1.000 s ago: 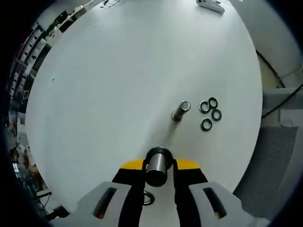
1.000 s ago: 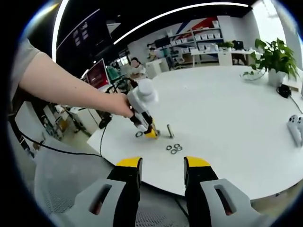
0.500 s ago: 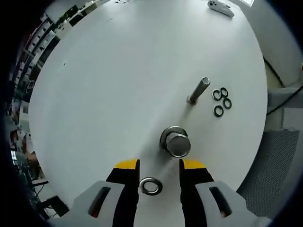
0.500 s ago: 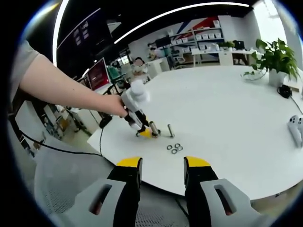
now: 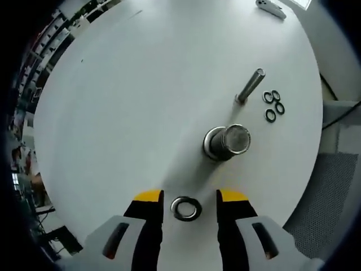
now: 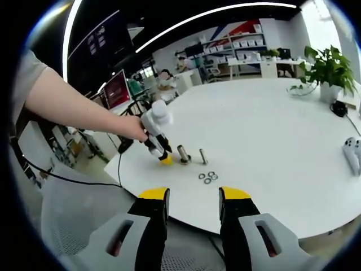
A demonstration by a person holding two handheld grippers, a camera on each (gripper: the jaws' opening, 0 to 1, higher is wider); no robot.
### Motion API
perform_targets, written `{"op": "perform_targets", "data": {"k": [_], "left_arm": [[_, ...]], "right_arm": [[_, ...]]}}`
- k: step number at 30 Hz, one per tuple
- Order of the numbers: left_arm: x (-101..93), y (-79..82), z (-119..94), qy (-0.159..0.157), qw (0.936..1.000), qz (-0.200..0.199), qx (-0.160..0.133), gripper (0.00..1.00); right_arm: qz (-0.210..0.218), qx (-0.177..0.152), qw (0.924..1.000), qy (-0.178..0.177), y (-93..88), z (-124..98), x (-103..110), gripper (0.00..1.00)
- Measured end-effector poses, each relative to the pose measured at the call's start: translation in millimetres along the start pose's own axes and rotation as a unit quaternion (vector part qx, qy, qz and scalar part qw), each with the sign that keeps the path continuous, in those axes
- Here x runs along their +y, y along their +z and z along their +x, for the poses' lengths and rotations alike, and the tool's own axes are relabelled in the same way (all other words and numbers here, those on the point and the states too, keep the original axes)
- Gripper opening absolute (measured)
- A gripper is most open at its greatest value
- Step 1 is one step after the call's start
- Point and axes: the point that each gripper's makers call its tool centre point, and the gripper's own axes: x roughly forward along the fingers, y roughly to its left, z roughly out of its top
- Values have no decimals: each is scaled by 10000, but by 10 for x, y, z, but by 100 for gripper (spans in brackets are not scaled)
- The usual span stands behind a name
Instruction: Place the washer onto the threaded stud by aligning its center hole with the stud, sliding it down to the base, and recovering from edge contact or off-axis alignment until the washer reaches the visible bottom stop.
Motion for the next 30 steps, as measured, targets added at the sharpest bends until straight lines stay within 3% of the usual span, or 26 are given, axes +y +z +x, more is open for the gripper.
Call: {"op": "perform_targets", "data": {"k": [2,6,14,24,27,30], "left_arm": [[16,-44,15,21,10000,-22,23,36],[-18,-76,10,-259,9979,-578,-136,35],[36,-155,26,-205,9984,-498,-158,35],[-66,-187,-44,-208,9985,-471,-195,34],[-49,-217,-64,-180,9974,-657,-217,31],[-17,-213,-82,-111,9932,-1105,-334,25]], "right_arm": [[-3,2,10000,3,-2,0,3,37],[6,-15,10000,1,3,-1,0,37],[-2,-16,10000,6,11,3,-3,37],[-18,-30,10000,-11,27,8,-19,37],[-27,-49,10000,-10,33,7,-21,37],[-66,-12,10000,9,20,13,-12,37]]}}
